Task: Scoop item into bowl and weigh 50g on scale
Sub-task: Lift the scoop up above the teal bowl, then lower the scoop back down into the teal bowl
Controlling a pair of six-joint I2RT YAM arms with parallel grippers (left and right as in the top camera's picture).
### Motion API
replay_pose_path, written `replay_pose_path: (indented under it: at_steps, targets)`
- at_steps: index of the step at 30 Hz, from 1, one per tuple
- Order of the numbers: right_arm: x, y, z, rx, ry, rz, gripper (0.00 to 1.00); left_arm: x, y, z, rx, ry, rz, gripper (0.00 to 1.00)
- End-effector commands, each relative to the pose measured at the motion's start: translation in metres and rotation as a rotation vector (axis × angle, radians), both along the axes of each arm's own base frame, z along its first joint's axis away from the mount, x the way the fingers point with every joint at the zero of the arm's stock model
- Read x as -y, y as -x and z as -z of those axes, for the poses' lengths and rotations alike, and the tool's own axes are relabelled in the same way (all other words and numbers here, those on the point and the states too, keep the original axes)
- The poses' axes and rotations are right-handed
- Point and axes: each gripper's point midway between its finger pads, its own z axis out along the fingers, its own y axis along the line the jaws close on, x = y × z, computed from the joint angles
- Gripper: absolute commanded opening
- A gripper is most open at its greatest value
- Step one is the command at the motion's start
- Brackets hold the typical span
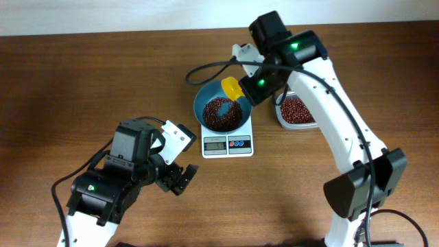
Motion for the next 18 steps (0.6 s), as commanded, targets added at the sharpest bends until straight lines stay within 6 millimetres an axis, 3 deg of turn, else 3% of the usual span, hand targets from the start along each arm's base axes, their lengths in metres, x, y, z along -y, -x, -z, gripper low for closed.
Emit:
replay_pose_path:
  at_steps: [1,10,14,18]
  targets:
    - [-0.001,-0.007,0.013,0.032,0.097,-0.061,0.04,0.003,0.001,-0.002,0.007,0.004,0.026,0.99]
    - [-0.004,-0.008,0.034,0.011,0.161,-0.117,0.04,0.003,0.001,-0.002,0.008,0.004,0.026,0.99]
    - [0.023,-0.013,0.035,0.041,0.313,-0.085,0.04,0.003,0.001,-0.002,0.007,0.004,0.026,0.99]
    - [0.018,-0.010,0.035,0.040,0.308,-0.102,0.04,0.003,0.001,-0.002,0.007,0.004,0.026,0.99]
